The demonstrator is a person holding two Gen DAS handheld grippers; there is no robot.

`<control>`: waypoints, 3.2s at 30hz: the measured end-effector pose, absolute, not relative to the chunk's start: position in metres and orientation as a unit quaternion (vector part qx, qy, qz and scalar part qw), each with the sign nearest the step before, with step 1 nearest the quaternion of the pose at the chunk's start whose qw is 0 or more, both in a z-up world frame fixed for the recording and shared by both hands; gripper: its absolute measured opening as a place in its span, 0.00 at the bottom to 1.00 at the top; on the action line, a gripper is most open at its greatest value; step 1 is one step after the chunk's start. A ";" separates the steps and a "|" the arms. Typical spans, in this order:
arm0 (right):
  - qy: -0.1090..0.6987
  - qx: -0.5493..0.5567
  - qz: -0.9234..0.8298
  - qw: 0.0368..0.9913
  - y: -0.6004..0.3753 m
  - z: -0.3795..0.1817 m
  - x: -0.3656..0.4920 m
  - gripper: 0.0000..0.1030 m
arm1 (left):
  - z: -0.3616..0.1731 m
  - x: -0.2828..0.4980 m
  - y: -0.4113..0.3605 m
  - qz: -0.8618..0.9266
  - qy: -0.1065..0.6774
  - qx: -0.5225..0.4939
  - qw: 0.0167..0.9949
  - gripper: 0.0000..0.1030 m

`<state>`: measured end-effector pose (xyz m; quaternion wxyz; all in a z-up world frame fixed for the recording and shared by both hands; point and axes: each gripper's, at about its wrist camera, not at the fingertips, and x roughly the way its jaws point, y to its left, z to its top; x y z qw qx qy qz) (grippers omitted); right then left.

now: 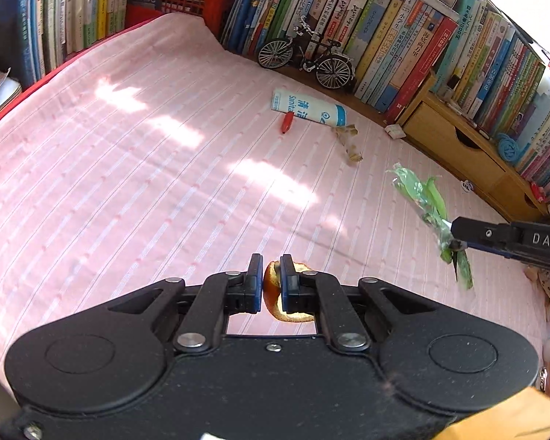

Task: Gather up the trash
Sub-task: 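Grasp the bread slice with the left tool while the right tool grasps the green plastic wrapper, then carry both items down into the black bin and open both tools, then raise both open tools back over the bed toward the crayon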

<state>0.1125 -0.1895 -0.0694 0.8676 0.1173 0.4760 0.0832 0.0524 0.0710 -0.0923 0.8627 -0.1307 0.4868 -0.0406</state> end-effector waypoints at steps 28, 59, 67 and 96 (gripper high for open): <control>0.587 0.174 0.083 0.786 -0.033 -0.103 -0.123 0.29 | -0.119 -0.211 0.226 -0.008 0.541 -0.153 0.827 0.08; 0.642 0.169 0.077 0.744 -0.021 -0.155 -0.141 0.51 | -0.173 -0.199 0.187 -0.022 0.587 -0.128 0.799 0.49; 0.596 0.127 0.106 0.786 -0.027 -0.109 -0.133 0.61 | -0.123 -0.180 0.182 -0.027 0.533 -0.111 0.839 0.56; 0.320 0.054 0.021 0.946 -0.184 0.045 0.125 0.81 | -0.001 0.138 0.086 -0.072 0.389 -0.063 0.916 0.81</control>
